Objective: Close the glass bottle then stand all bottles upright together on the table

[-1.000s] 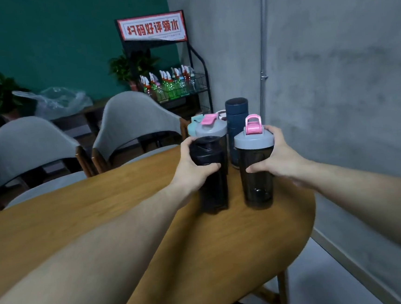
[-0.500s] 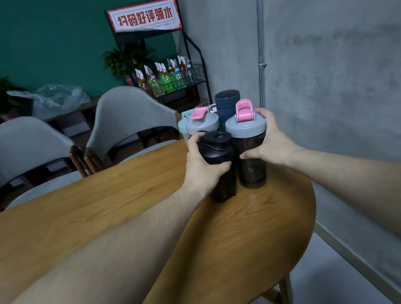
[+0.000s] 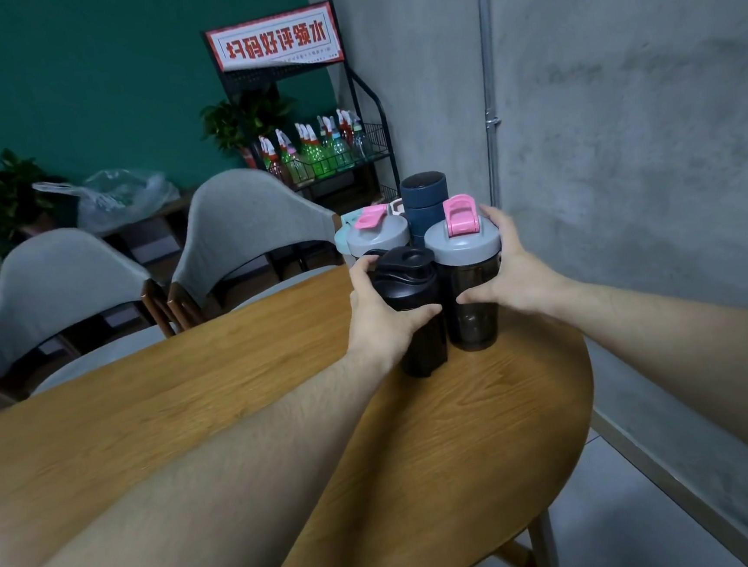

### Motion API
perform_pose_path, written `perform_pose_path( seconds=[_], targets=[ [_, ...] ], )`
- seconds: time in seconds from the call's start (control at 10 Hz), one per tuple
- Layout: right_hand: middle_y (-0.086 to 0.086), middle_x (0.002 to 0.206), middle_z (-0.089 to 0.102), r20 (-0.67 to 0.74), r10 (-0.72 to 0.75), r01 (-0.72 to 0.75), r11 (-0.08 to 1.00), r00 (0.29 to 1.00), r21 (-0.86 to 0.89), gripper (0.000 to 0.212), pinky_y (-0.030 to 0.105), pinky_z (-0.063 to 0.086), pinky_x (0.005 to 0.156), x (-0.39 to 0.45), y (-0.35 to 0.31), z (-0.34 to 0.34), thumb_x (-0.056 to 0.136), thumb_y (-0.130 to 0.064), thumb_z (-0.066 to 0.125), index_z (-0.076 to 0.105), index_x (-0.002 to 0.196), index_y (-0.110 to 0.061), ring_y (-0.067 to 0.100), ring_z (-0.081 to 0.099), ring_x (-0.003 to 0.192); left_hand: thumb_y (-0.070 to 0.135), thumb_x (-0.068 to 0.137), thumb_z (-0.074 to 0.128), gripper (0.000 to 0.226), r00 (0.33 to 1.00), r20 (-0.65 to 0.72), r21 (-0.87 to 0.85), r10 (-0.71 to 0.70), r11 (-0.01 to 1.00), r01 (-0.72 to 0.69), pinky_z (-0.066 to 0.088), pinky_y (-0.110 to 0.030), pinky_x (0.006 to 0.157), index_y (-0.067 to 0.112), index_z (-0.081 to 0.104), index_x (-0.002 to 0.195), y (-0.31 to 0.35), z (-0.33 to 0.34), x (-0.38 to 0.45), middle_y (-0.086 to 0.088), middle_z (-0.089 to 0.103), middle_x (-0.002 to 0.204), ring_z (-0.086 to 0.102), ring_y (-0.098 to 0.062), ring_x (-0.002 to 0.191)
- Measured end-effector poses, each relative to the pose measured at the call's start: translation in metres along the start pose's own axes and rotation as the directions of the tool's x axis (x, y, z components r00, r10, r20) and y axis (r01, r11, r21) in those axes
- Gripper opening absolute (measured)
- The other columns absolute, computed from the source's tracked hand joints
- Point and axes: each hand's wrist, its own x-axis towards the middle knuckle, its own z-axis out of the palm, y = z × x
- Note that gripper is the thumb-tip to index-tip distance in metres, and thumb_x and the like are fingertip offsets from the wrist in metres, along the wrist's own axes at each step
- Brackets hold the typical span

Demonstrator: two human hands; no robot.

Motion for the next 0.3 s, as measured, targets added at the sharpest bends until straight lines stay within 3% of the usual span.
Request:
perform_pose_path(
  seconds=[0.1, 0.2, 0.3],
  targets=[
    [0.008, 0.16, 0.031, -0.024, 0.04, -0.04, 0.999, 0.999, 0.004, 0.137, 0.051, 0.038, 0.114, -0.005, -0.003, -0.004, 0.067, -0.007, 0.092, -0.006, 0.157, -0.041, 0.031, 0.04, 0.14, 0.018, 0.069, 0.093, 0.112, 1.0, 0.013, 0.006, -0.027, 1.0, 0.027, 0.038, -0.045, 0.119, 0.034, 0.019, 0.152, 0.005, -0.002, -0.003, -0.005, 0.037, 0.156, 0.041, -0.023, 0.143],
    [0.012, 0.162, 0.029, -0.018, 0.101, -0.101, 0.995, 0.995, -0.009, 0.136, 0.055, 0.042, 0.11, -0.019, -0.007, -0.01, 0.068, -0.008, 0.091, -0.006, 0.158, -0.039, 0.034, 0.04, 0.142, 0.017, 0.069, 0.093, 0.117, 0.998, 0.046, 0.013, -0.049, 0.999, 0.048, 0.036, -0.044, 0.119, 0.035, 0.015, 0.155, 0.009, -0.008, -0.011, -0.005, 0.034, 0.159, 0.037, -0.024, 0.146],
    [0.012, 0.165, 0.024, -0.057, 0.139, -0.141, 0.989, 0.989, -0.046, 0.134, 0.053, 0.043, 0.106, -0.036, -0.013, -0.011, 0.068, -0.013, 0.092, -0.003, 0.159, -0.038, 0.037, 0.039, 0.142, 0.016, 0.071, 0.092, 0.116, 0.997, 0.053, 0.021, -0.064, 0.998, 0.063, 0.036, -0.045, 0.118, 0.035, 0.015, 0.157, 0.015, -0.019, -0.02, -0.006, 0.03, 0.161, 0.033, -0.025, 0.148]
  ],
)
